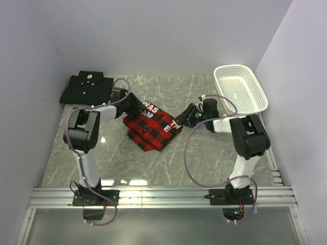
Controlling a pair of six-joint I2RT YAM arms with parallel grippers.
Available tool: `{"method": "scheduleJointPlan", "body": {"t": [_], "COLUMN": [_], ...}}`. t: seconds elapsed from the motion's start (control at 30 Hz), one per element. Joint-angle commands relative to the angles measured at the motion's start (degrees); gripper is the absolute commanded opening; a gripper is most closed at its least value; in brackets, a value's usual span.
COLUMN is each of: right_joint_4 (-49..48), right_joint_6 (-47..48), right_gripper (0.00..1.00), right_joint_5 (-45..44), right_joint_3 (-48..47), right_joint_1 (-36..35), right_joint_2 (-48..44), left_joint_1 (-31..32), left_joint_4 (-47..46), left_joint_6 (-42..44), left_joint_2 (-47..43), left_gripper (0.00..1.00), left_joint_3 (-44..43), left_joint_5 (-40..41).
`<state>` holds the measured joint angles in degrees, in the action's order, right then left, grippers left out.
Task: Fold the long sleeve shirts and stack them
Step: Fold the shirt
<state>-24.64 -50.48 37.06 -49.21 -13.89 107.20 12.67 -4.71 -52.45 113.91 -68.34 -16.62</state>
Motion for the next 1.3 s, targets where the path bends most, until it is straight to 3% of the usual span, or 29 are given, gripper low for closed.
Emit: {"method": "scheduleJointPlan", "body": {"t": [0.0, 0.2, 0.3, 0.43, 0.57, 0.77, 0.97, 1.27], "right_joint_4": [5.0, 2.8, 0.8, -3.2, -7.8, -8.5, -8.5, 7.3], "right_joint_6": [4.7, 2.8, 1.4, -2.8, -6.0, -5.9, -3.8, 11.7], "right_gripper": [0.49, 0.5, 0.51, 0.52, 0.52, 0.51, 0.52, 0.51], "right_joint_5": [-1.6, -0.5, -1.1, -0.8, -1.3, -4.4, -5.8, -1.3], "right_joint_3": [-5.4, -14.1, -19.4, -24.8, -26.7, -23.4, -19.3, -16.7], "right_joint_1": [-1.1, -6.1, -9.2, -11.3, -12.0, -11.1, -7.9, -8.9], "right_joint_2": [-7.3, -6.1, -1.4, 6.7, 15.3, 20.2, 16.8, 0.1], "left_joint_1": [-0.1, -0.1, -0.6, -1.9, -2.5, -3.1, -4.1, -3.3], "left_joint_4": [1.6, 7.2, 6.6, 5.3, 5.1, 3.3, 4.2, 9.9], "left_joint_6": [2.0, 2.8, 1.6, -1.3, -4.2, -7.6, -7.0, -1.7], "left_joint_2": [-8.6, -18.6, -19.7, -16.4, -12.8, -11.5, -12.4, -16.3], "left_gripper": [0.6, 0.7, 0.66, 0.53, 0.52, 0.5, 0.51, 0.61], "left_joint_3": [1.5, 6.9, 10.3, 12.3, 14.8, 19.5, 19.9, 11.9], "left_joint_5": [1.3, 5.9, 7.7, 7.1, 8.1, 9.4, 8.4, 8.4]}}
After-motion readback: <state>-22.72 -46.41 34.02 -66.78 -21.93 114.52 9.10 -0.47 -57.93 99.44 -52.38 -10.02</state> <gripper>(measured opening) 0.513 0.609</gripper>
